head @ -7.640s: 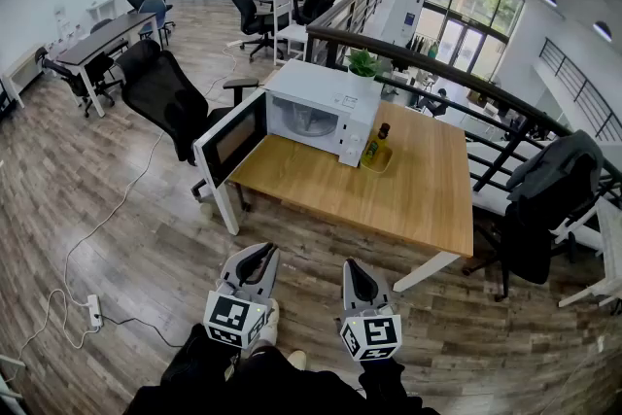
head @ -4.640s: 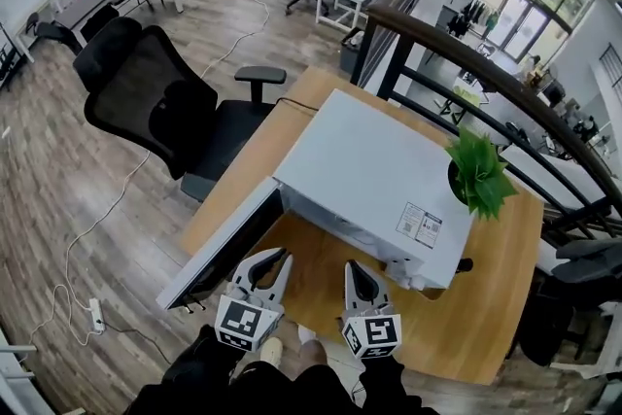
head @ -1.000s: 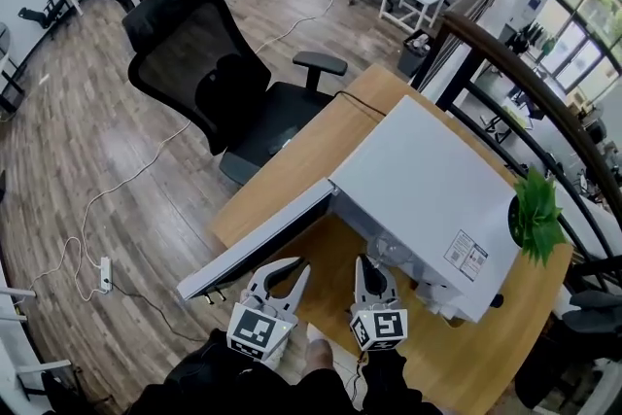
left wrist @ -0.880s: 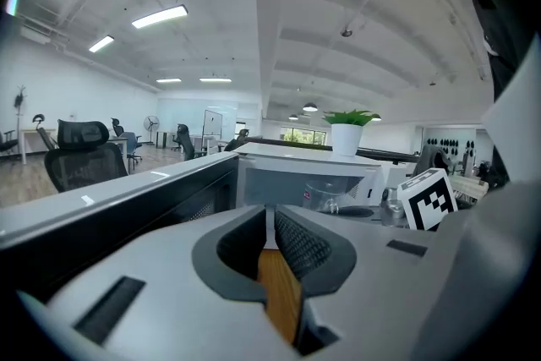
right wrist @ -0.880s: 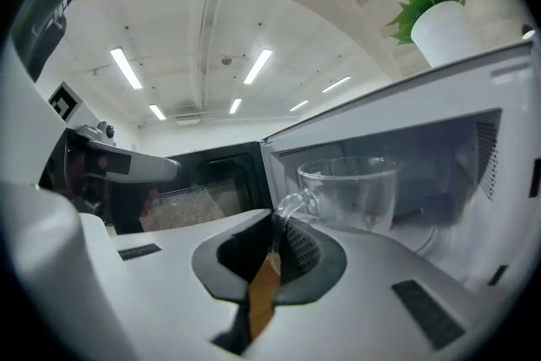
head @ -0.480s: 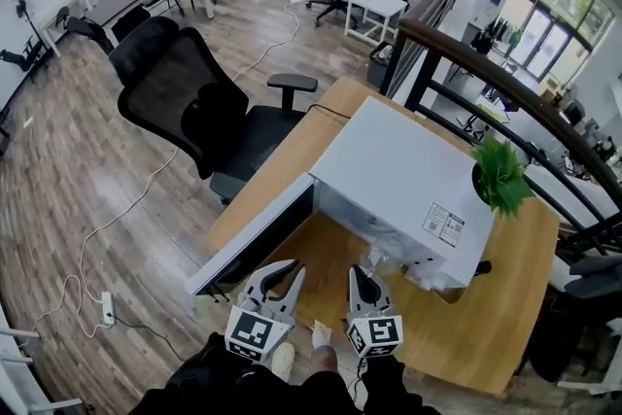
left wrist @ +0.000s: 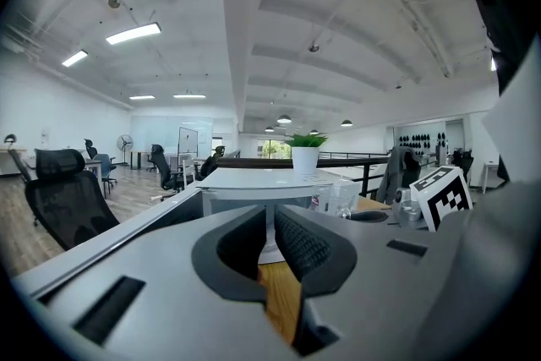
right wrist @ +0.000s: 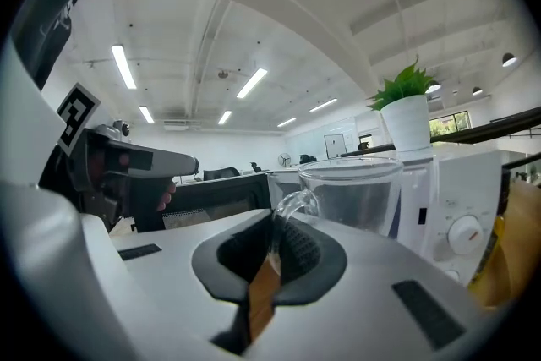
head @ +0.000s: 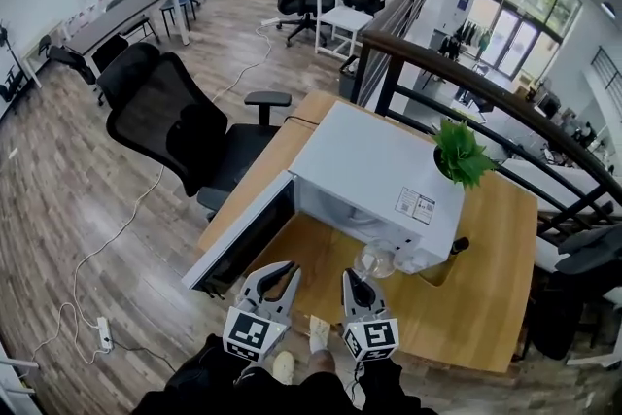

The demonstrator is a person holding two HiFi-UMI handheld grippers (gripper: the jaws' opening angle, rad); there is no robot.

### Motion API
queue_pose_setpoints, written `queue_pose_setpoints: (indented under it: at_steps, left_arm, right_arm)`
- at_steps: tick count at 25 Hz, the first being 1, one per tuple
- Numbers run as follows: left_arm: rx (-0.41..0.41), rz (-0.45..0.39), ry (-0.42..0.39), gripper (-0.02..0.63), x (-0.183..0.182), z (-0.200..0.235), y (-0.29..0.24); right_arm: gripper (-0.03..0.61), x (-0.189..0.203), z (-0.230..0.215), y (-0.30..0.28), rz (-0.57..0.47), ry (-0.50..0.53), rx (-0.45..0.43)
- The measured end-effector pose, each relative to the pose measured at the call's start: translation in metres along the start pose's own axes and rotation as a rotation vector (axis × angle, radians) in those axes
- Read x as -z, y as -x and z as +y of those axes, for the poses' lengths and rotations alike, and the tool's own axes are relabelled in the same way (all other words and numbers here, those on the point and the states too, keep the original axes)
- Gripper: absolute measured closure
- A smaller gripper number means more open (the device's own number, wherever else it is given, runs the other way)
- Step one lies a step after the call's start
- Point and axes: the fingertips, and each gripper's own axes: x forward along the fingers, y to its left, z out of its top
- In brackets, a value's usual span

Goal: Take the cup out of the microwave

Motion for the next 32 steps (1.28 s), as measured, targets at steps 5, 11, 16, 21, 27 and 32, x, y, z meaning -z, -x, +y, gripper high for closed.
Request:
queue_pose_setpoints:
  at_steps: [5,11,16,21,27,32]
  left_arm:
    - [0.040,-0.029,-0.023,0.566,-0.011,-0.023,0.007]
    - [0.092,-0.058,-0.041,0.566,-0.021,-0.051,0.012]
    - [0.134,-0.073,-0.051,0.566,-0.030,-0.071,0.018]
    - [0.187,-0.083,-0.063,0.566,-0.036,-0.094,0.021]
    - [0.245,-0.093,-0.077,0.566,-0.035,-0.121,0.019]
    - [0.284,-0.098,-0.088,0.566,-0.036,-0.137,0.021]
  right_arm:
    - [0.561,-0.015,0.001,0.030,-0.035,0.009,0.036]
    - [0.561,-0.032,-0.008,0.067,-0.083,0.019,0.089]
    - [0.561,-0.042,-0.013,0.099,-0.094,0.026,0.142]
    - [0.561,-0.047,-0.019,0.130,-0.110,0.025,0.197]
    - [0.561,-0.044,-0.028,0.161,-0.126,0.017,0.262]
    - [0.561,-0.041,-0.031,0.184,-0.132,0.007,0.306]
